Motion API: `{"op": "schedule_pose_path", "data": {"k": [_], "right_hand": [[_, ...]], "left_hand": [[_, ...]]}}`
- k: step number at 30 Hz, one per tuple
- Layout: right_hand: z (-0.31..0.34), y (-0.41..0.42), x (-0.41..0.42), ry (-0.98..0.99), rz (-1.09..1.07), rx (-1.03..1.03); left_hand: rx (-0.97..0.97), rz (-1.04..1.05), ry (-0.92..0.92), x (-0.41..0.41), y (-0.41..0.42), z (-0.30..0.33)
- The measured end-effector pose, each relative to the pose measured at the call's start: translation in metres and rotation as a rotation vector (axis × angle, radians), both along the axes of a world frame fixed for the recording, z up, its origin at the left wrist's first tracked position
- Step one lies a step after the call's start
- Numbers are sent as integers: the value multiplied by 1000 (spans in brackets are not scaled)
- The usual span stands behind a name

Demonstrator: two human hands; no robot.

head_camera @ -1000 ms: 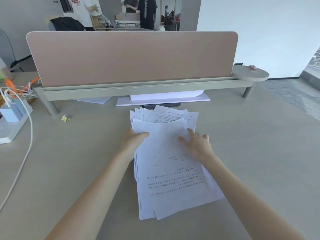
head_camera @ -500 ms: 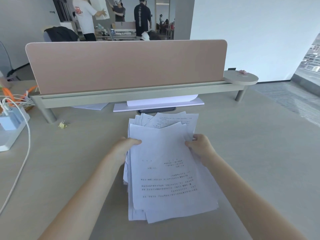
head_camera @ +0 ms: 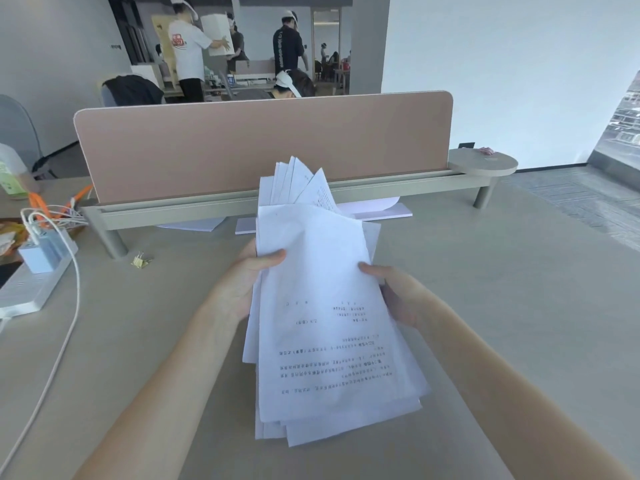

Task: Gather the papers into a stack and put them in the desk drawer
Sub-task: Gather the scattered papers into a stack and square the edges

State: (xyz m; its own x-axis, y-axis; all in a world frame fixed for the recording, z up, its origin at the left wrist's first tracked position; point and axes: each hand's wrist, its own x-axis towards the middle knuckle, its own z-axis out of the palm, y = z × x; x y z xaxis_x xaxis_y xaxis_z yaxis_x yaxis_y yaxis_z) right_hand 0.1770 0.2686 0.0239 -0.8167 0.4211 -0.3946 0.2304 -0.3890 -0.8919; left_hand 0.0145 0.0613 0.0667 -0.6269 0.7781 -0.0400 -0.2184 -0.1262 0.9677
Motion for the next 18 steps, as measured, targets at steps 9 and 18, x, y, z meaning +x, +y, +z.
{"op": "schedule_pose_path", "data": {"k": [9, 18], "right_hand": [[14, -16, -5, 263, 116, -117], [68, -16, -10, 482, -150, 196]], "left_hand": [[34, -2, 185, 7, -18, 54], [47, 263, 397, -6, -33, 84]]}}
